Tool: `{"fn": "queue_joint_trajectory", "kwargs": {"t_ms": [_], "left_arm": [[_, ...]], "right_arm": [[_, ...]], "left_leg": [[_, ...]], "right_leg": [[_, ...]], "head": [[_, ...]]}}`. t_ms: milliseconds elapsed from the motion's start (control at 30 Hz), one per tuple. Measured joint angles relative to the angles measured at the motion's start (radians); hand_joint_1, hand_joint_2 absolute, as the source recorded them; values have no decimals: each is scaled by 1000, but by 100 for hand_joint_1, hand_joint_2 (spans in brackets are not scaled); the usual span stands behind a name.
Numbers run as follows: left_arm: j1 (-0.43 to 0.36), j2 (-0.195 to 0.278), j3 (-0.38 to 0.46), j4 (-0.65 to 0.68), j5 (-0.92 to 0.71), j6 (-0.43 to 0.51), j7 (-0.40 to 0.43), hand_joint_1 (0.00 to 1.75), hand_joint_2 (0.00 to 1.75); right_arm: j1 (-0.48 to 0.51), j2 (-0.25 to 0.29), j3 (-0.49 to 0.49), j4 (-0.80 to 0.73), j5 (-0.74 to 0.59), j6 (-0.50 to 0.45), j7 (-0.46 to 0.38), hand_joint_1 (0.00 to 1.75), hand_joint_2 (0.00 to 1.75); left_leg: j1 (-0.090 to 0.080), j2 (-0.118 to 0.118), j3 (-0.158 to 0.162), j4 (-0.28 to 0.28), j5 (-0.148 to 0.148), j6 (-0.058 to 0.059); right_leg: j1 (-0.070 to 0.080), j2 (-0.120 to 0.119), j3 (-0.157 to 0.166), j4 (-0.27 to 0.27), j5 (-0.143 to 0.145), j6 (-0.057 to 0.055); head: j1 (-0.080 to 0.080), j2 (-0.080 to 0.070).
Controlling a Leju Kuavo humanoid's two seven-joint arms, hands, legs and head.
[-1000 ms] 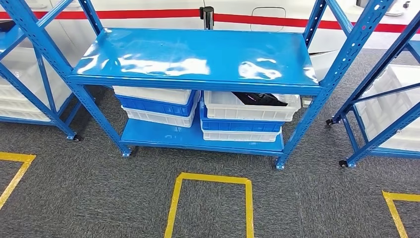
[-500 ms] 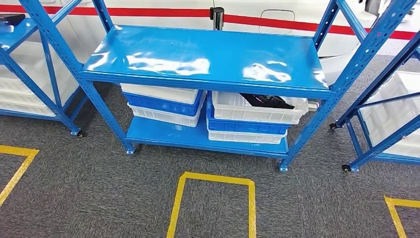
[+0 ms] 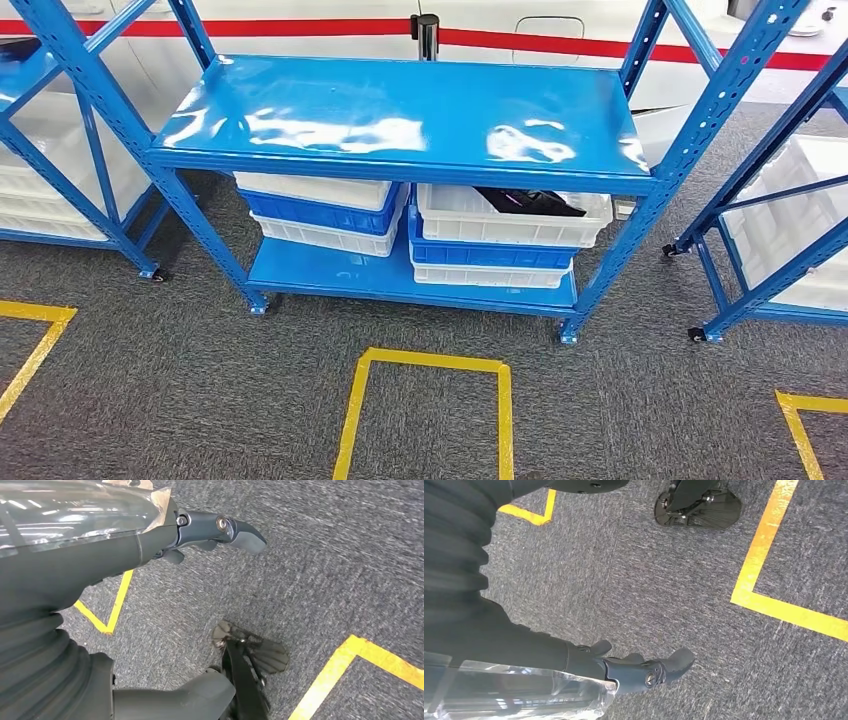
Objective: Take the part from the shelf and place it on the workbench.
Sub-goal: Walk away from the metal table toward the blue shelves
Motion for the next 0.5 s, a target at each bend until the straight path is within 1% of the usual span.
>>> {"fn": "queue_joint_trajectory", "kwargs": {"t_ms": [33, 67, 100, 133, 233, 267, 300, 367, 433, 500], "left_arm": [[-1, 0, 0, 0, 0, 0, 0, 0, 175], [-1, 0, -1, 0, -2, 0, 0, 0, 175], [-1, 0, -2, 0, -4, -1, 1, 0, 175], [-1, 0, -4, 0, -6, -1, 1, 0, 175], [0, 0, -6, 0, -8, -2, 3, 0, 175], [-1, 0, -7, 0, -8, -2, 3, 0, 175], [0, 0, -7, 0, -8, -2, 3, 0, 175], [0, 0, -7, 0, -6, -3, 3, 0, 175], [0, 0, -7, 0, -4, -3, 3, 0, 175], [0, 0, -7, 0, -1, -3, 3, 0, 175]], "right_arm": [[-1, 0, -1, 0, 0, 0, 0, 0, 175], [-2, 0, -2, 0, -1, 0, -1, 0, 175], [-2, 1, -3, 0, -2, 0, -2, 0, 175], [-3, 1, -4, 0, -5, 1, -5, 0, 175], [-3, 2, -8, 0, -11, 6, -23, 0, 175], [-3, 3, -9, 0, -11, 9, -31, 0, 131], [-3, 3, -9, 0, -10, 10, -39, 0, 87], [-3, 3, -10, 0, -9, 9, -49, 0, 0], [-3, 3, -10, 0, -10, 7, -51, 0, 0], [-4, 3, -12, 0, -13, 8, -51, 0, 87]], "left_leg": [[-3, 0, 22, -47, 16, 5], [-6, 0, 31, -68, 20, 9], [-10, -1, 29, -68, 20, 14], [-11, -2, 29, -72, 24, 16], [-16, -2, 31, -82, 34, 11], [-20, -2, 30, -82, 34, 12], [-24, -3, 29, -81, 35, 15], [-29, -2, 28, -81, 35, 21], [-31, -2, 28, -81, 35, 26], [-32, -2, 27, -81, 35, 29]], "right_leg": [[2, 0, 0, 0, -1, 3], [4, 0, -1, -1, -1, 7], [6, 0, -1, -3, 0, 13], [8, 0, -3, -3, -1, 15], [15, -1, -5, -8, 1, 11], [14, -1, -4, -10, 4, 11], [12, -1, -3, -11, 6, 15], [9, -1, -1, -12, 8, 19], [8, -1, -1, -14, 9, 20], [7, -1, -1, -15, 9, 23]], "head": [[0, 0], [1, 0], [1, 0], [2, 0], [5, 0], [6, 0], [6, 0], [6, 0], [6, 0], [6, 0]]}}
